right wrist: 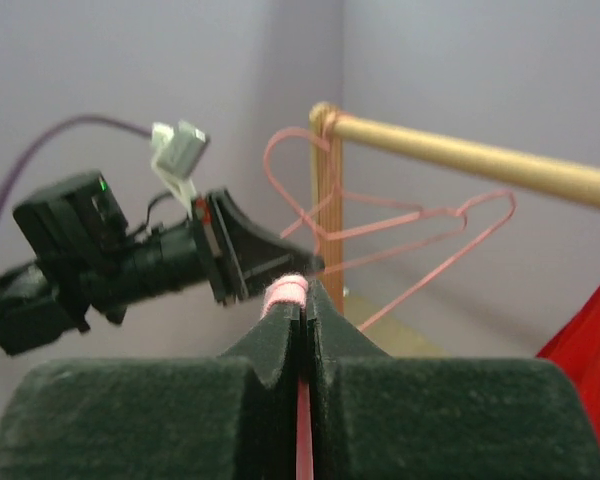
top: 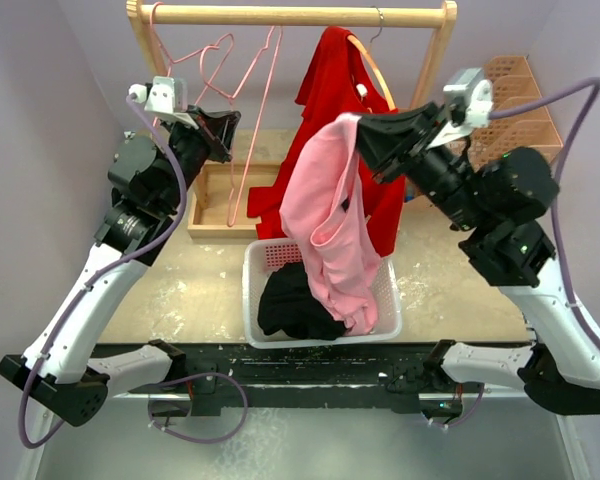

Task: Remove the t-shirt from the hanger

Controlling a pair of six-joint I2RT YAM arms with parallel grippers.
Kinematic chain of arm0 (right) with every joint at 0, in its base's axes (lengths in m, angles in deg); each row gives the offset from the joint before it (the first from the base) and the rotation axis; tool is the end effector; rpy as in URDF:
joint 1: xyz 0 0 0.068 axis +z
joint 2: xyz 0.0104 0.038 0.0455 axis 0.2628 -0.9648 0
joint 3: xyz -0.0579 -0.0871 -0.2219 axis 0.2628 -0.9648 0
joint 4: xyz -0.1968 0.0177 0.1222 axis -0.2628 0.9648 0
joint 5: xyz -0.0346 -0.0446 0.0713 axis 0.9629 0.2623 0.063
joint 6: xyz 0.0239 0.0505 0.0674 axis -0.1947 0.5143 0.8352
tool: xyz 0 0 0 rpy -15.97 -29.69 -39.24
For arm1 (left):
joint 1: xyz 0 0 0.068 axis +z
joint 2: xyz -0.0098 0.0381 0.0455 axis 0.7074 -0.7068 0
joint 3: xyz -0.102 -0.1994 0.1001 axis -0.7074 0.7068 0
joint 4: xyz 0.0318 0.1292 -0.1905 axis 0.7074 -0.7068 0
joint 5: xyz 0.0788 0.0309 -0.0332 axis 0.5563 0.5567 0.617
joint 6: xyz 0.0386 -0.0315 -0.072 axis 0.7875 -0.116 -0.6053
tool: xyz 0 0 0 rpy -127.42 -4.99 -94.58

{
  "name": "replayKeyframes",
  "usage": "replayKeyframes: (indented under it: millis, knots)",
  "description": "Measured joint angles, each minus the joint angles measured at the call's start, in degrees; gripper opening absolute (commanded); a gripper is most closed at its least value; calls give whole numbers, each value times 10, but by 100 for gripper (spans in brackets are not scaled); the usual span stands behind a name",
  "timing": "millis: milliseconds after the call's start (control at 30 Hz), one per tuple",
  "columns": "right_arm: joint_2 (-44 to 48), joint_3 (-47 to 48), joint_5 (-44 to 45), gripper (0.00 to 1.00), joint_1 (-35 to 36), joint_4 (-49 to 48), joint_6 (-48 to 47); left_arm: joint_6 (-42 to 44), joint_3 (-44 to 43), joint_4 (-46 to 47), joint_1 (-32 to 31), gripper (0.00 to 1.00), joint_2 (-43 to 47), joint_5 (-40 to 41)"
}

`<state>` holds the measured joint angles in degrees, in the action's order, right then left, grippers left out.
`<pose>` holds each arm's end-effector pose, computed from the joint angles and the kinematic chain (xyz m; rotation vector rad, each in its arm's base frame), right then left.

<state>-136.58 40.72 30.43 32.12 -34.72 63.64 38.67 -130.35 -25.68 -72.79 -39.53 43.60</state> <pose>0.1281 0.1444 0.5820 -0.4102 0.9571 0.8730 0.2286 -0.1144 0.4777 0.0532 1.3673 -0.6342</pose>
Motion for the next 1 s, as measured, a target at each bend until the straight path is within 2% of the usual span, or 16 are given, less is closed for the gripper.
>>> replayKeyframes:
  millis: [233,533,833,900,1000]
  knots:
    - [78,-162,1,0,0,2,50,5,-4,-13,0,0,-18,0]
    - [183,-325,18,0,0,51,124,13,-47,-31,0,0,-63,1]
    - [137,-523,32,0,0,99,201,15,-113,-48,0,0,-104,6]
    - [123,-537,34,11,0,118,209,16,-127,-53,0,0,-113,7]
    - [112,-536,48,51,0,129,220,17,-149,-59,0,0,-130,9]
